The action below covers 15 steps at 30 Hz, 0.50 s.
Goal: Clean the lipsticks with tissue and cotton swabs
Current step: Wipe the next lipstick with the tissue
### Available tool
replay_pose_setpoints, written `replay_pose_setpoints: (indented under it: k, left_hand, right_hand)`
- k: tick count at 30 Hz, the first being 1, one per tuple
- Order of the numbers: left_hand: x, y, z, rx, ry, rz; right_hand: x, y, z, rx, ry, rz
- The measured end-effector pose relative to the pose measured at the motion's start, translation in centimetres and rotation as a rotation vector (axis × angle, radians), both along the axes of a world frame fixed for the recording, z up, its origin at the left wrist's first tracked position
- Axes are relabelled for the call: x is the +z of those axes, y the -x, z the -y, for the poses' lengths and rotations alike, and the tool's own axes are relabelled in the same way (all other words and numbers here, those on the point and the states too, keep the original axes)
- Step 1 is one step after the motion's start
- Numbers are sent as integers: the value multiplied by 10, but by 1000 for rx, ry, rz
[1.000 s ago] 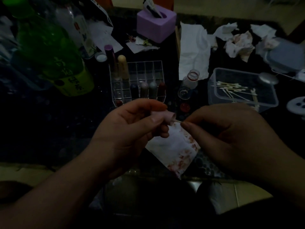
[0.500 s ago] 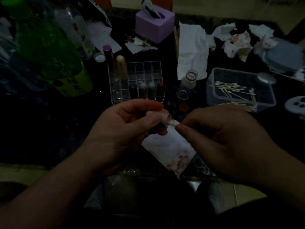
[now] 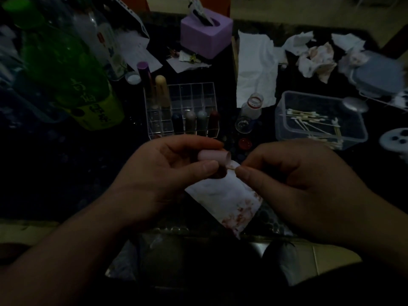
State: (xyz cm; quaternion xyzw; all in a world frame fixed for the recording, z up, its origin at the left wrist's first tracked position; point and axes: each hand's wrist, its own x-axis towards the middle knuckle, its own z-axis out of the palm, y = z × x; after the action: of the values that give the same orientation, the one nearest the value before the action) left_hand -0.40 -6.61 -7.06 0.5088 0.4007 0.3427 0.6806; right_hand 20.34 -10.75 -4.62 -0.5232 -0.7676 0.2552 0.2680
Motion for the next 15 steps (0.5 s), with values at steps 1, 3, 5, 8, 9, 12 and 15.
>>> replay_pose_setpoints:
  k: [1, 3, 5, 8, 9, 12, 15]
  left_hand:
    - [1, 0, 0, -13, -19, -22]
    - [1, 1, 1, -15, -39, -41]
    - [1, 1, 1, -4, -30, -43]
    - [3, 1, 1, 7, 26, 1]
    - [3, 1, 1, 10, 54, 27]
    - [4, 2, 1, -5, 97, 77]
    - [6, 1, 1, 9, 103, 72]
  right_hand:
    - [0, -1, 0, 6, -8, 6]
    - [-1, -2, 0, 12, -7, 8]
    - [-1, -3, 0, 16, -8, 7]
    - [-2, -3, -2, 24, -22, 36]
    - [-3, -4, -3, 24, -33, 54]
    - [-3, -5, -5, 16, -111, 112]
    - [-4, -5, -6, 7, -195, 133]
